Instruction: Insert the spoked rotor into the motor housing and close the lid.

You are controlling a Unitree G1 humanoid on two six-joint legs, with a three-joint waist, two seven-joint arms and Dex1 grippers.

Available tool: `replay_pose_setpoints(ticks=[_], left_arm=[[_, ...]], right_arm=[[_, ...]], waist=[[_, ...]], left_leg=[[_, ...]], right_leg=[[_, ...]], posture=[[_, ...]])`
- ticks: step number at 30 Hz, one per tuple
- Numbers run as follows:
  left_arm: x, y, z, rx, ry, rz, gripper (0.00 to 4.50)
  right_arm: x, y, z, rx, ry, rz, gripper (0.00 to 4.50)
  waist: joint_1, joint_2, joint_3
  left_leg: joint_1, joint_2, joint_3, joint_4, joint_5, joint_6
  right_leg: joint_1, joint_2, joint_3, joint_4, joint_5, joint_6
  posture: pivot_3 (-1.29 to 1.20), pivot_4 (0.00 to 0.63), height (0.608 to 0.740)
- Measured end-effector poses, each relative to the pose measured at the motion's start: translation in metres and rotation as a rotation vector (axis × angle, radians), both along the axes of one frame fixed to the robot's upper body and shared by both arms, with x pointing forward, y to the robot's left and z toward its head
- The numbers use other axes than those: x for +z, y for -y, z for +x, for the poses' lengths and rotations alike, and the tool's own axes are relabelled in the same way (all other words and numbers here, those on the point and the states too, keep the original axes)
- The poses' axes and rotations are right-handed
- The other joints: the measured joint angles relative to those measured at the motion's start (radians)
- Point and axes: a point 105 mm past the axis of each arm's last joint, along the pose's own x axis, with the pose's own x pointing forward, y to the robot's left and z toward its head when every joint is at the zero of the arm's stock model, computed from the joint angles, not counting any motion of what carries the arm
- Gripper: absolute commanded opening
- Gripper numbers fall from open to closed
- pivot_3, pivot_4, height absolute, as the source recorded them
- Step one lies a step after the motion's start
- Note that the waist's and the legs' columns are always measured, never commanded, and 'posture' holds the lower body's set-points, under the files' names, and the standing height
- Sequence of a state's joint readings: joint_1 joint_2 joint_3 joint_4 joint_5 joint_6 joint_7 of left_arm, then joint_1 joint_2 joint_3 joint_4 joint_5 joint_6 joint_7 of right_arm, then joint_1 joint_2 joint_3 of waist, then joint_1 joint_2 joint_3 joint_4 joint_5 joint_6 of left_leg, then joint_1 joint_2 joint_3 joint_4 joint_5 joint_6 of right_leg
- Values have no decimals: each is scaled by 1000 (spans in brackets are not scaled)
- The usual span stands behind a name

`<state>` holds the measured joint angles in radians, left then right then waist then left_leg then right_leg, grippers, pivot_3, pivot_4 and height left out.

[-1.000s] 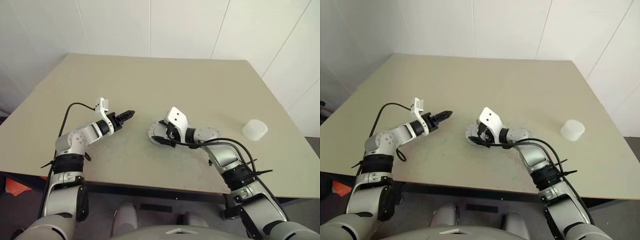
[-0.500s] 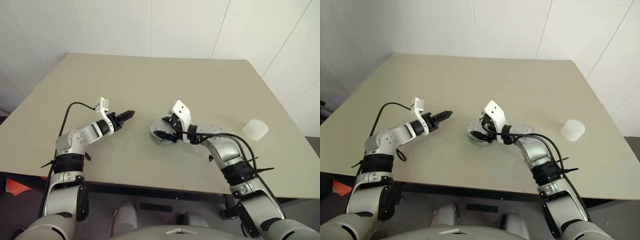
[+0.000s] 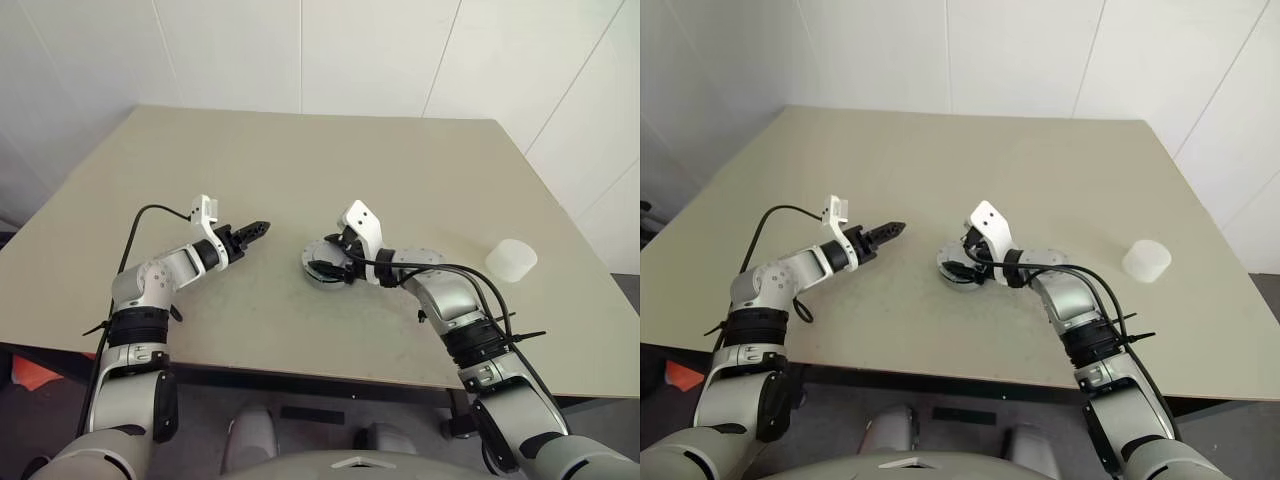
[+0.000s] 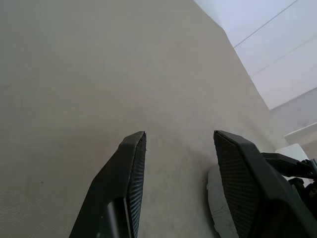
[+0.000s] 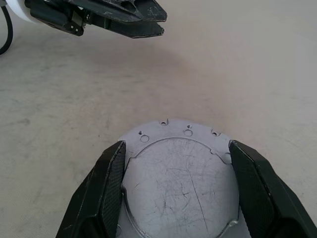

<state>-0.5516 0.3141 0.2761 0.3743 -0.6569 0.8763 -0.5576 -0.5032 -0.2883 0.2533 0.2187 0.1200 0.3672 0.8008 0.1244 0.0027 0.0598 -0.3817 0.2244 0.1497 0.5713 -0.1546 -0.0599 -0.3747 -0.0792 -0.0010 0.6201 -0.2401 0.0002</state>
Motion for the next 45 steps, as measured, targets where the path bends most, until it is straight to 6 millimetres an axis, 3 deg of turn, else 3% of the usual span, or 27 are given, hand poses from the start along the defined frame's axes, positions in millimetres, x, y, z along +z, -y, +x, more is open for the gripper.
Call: replay_pose_setpoints(ticks=[22, 45], left_arm=[[-1, 0, -1, 0, -2, -1, 2299], [-3, 22, -6, -78, -66, -43, 2299]], right_arm=[[-4, 3, -3, 32, 37, -36, 3213], [-10, 7, -4, 70, 36, -96, 3213]], waist=[[2, 0, 0], [5, -1, -2]], left_leg=[[1, -1, 0, 0, 0, 0], [7, -4, 1, -5, -2, 3]], right_leg=[[2, -1, 0, -1, 0, 0], [11, -4, -1, -9, 0, 1]], posture=[[0, 0, 740], [0, 0, 740]])
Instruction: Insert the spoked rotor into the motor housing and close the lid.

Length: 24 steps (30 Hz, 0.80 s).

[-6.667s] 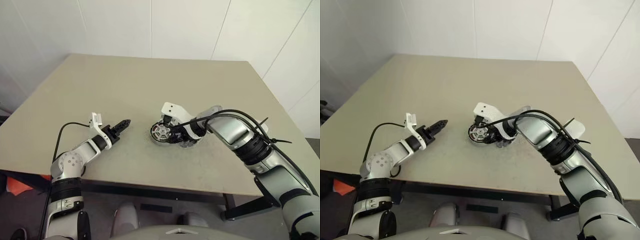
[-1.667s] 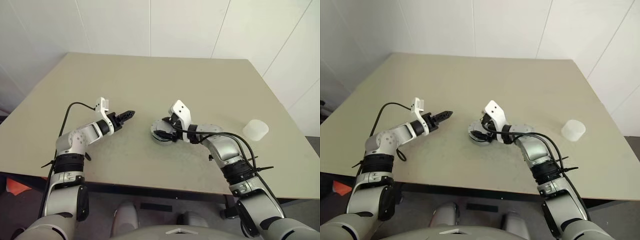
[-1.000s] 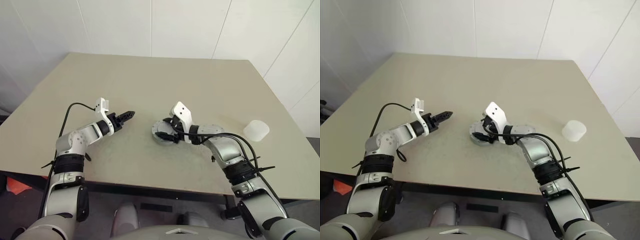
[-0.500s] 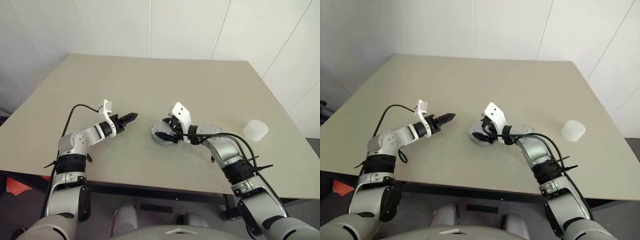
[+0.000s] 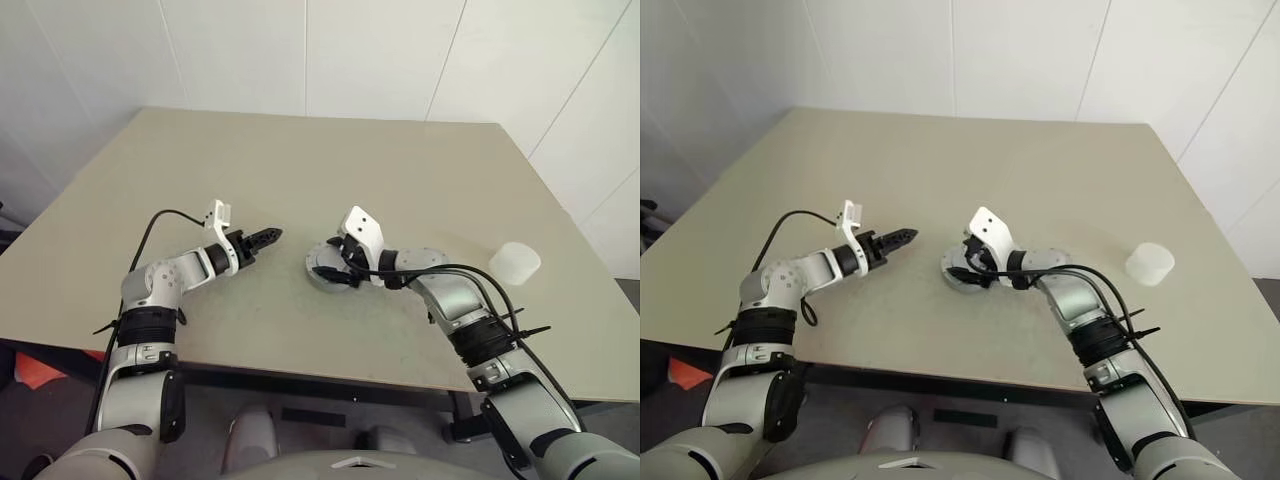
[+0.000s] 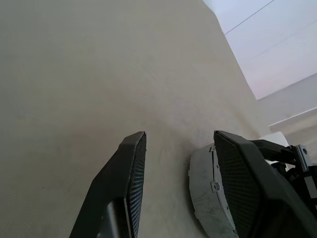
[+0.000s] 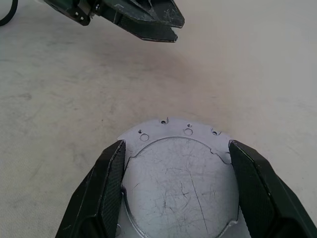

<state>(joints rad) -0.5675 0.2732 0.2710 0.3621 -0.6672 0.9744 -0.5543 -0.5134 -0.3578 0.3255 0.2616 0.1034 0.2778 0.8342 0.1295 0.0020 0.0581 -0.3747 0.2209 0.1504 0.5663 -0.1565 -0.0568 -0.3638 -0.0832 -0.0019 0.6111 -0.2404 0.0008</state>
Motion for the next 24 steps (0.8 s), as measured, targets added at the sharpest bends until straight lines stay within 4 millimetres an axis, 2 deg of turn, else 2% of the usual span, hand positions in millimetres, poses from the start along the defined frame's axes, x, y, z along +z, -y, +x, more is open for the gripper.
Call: replay_pose_setpoints(ticks=[5, 8, 11, 13, 18, 22, 24], left_arm=[[8, 16, -1, -51, 5, -50, 2299], [21, 41, -2, -129, 1, -133, 1687], [40, 69, -4, -251, 27, -176, 652], [39, 80, -8, -308, 23, -150, 20], [16, 98, -18, -394, -54, -92, 20], [9, 101, -19, -425, -76, -24, 20], [-5, 102, -23, -451, -99, 71, 20]], right_arm=[[0, 1, 0, 3, 1, -2, 3213], [-1, 3, 1, 0, 2, -8, 3213], [-1, 3, 1, 3, 6, -15, 3213], [-1, 2, 1, 7, 7, -17, 3213], [-2, 2, 0, 8, 7, -17, 3213], [-3, 3, 1, -2, 8, -16, 3213], [-3, 3, 1, -5, 7, -15, 3213]], waist=[[0, 0, 0], [2, 0, 0], [-1, 0, -1], [-2, 1, -3], [-3, 2, -4], [-2, 3, -4], [-2, 3, -5]], left_leg=[[0, -2, 0, -1, 0, 0], [0, -3, 0, -1, 0, 0], [1, -7, 0, -3, 0, 0], [3, -9, 0, -4, 0, 0], [3, -9, 0, -5, 0, 0], [3, -10, 0, -5, 0, 0], [3, -11, 0, -5, 0, 1]], right_leg=[[1, -2, -1, -2, 0, 0], [3, -3, -2, -2, 0, 0], [3, -6, 0, -3, 0, 0], [3, -8, 0, -3, 0, 0], [3, -8, 0, -4, 0, 1], [4, -8, 0, -4, -2, 3], [4, -9, 0, -5, -4, 7]], posture=[[0, 0, 740], [0, 0, 740], [0, 0, 740], [0, 0, 740], [0, 0, 740], [0, 0, 740], [0, 0, 740]])
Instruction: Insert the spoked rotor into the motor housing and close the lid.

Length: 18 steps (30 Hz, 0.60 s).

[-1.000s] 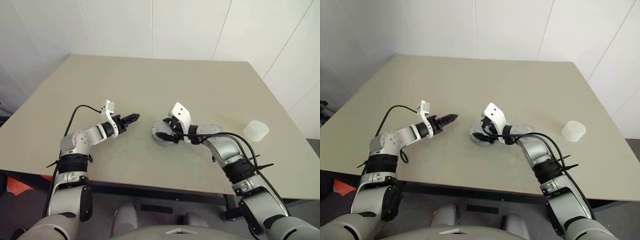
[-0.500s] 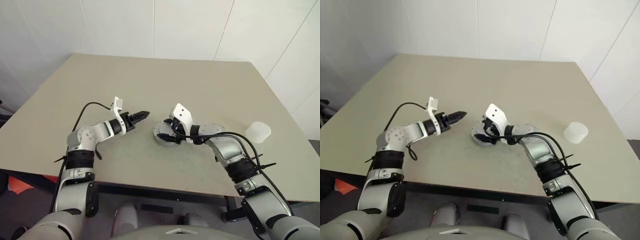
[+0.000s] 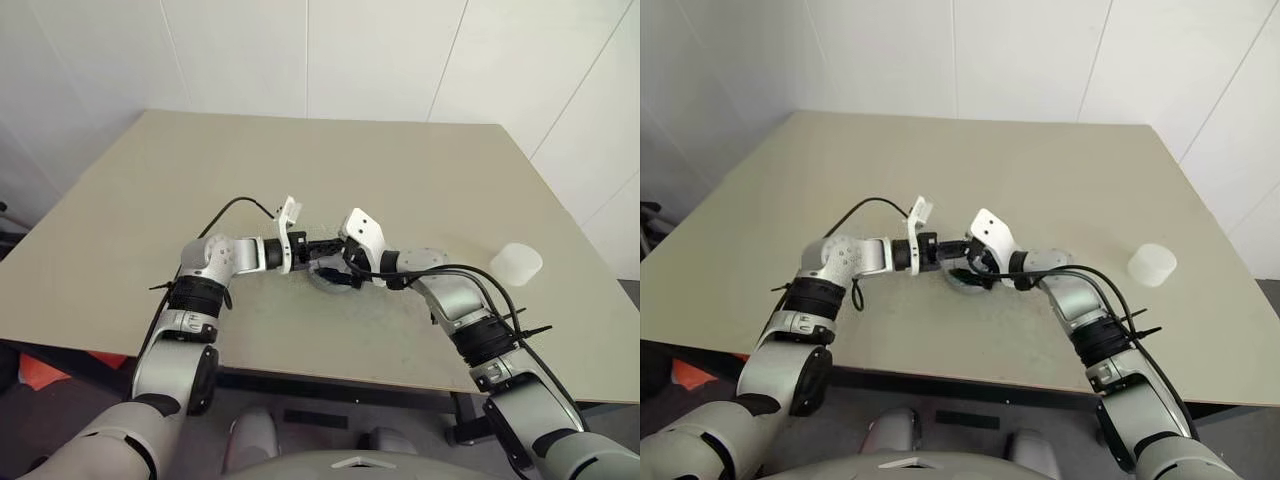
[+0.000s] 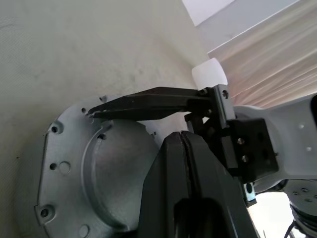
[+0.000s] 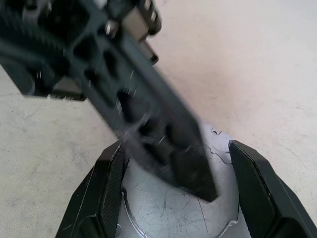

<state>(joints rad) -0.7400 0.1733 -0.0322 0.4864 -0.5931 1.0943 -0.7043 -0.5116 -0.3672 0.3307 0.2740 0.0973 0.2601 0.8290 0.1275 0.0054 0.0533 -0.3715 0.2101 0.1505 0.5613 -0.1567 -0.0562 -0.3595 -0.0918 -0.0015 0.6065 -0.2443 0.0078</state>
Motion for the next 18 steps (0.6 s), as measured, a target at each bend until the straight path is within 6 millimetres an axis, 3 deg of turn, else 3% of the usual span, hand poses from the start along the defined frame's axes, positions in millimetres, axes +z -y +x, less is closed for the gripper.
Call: replay_pose_setpoints(ticks=[16, 18], left_arm=[[-5, -5, 0, 26, 20, 2, 20], [-5, -5, 1, 34, 21, 2, 0]], right_arm=[[0, 0, 2, -17, -4, 5, 3213], [0, 0, 3, -19, -10, 2, 3955]], waist=[[-1, 0, -2], [-1, 0, -2]], left_leg=[[2, 0, 0, -3, 0, 0], [2, -1, 0, -4, 0, 0]], right_leg=[[0, 0, 0, -1, -1, 1], [0, 0, 0, -2, -1, 2]], posture=[[0, 0, 740], [0, 0, 740]])
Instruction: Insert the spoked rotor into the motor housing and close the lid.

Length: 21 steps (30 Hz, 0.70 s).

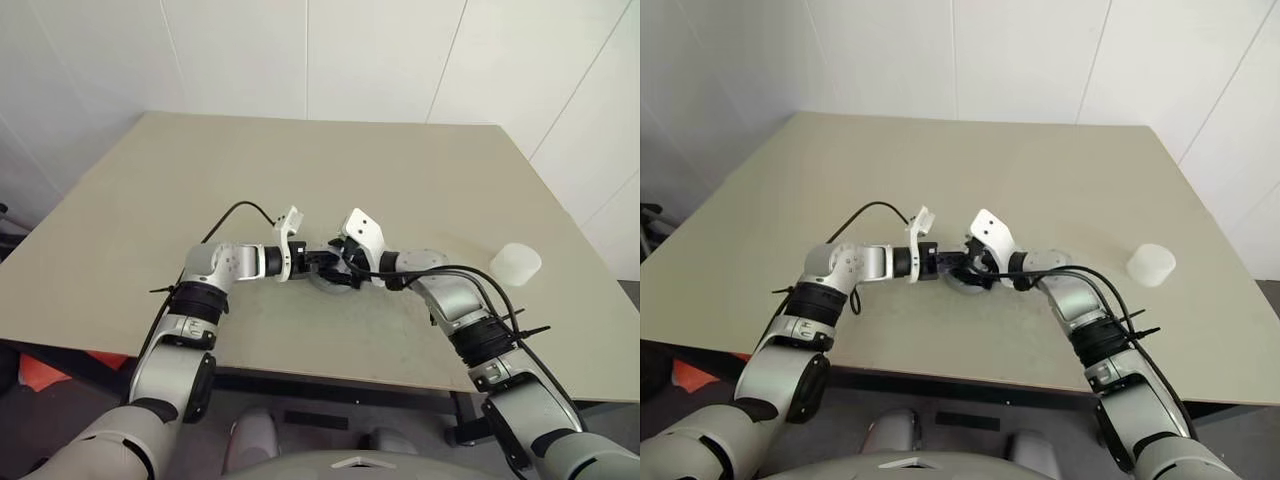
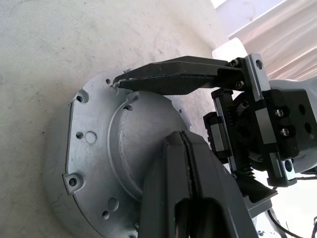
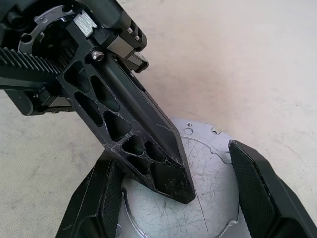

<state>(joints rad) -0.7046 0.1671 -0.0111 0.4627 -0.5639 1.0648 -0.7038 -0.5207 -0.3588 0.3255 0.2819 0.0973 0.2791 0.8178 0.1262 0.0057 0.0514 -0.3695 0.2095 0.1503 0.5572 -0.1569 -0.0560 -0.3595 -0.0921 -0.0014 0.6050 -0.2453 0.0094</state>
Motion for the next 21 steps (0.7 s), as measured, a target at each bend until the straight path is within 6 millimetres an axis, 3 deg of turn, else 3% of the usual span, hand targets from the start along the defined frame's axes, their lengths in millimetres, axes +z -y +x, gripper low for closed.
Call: replay_pose_setpoints(ticks=[2, 10, 18, 21], left_arm=[[0, 0, 0, 0, 2, 3, 0], [0, 7, -4, -29, 13, 18, 0], [0, 15, -8, -61, 6, 10, 0], [0, 16, -8, -62, 3, 9, 0]], right_arm=[[0, 3, 2, -17, -8, -1, 4477], [5, 7, 0, -4, 36, -51, 4477], [10, 36, -21, 56, 89, -186, 4477], [13, 58, -25, 36, 97, -246, 4477]], waist=[[0, 0, 0], [7, 0, -1], [27, 1, -2], [28, -2, -5]], left_leg=[[0, -1, 0, -1, 0, 0], [-1, -2, 0, -5, 0, 0], [0, -3, 0, -9, 0, 0], [1, -3, 1, -11, 0, 2]], right_leg=[[0, 0, 0, 0, 0, 0], [0, -2, 0, -2, 0, 1], [9, -2, 0, -15, -2, 4], [11, -3, 1, -17, 0, 0]], posture=[[0, 0, 740], [0, 0, 740], [0, 0, 740], [0, 0, 740]])
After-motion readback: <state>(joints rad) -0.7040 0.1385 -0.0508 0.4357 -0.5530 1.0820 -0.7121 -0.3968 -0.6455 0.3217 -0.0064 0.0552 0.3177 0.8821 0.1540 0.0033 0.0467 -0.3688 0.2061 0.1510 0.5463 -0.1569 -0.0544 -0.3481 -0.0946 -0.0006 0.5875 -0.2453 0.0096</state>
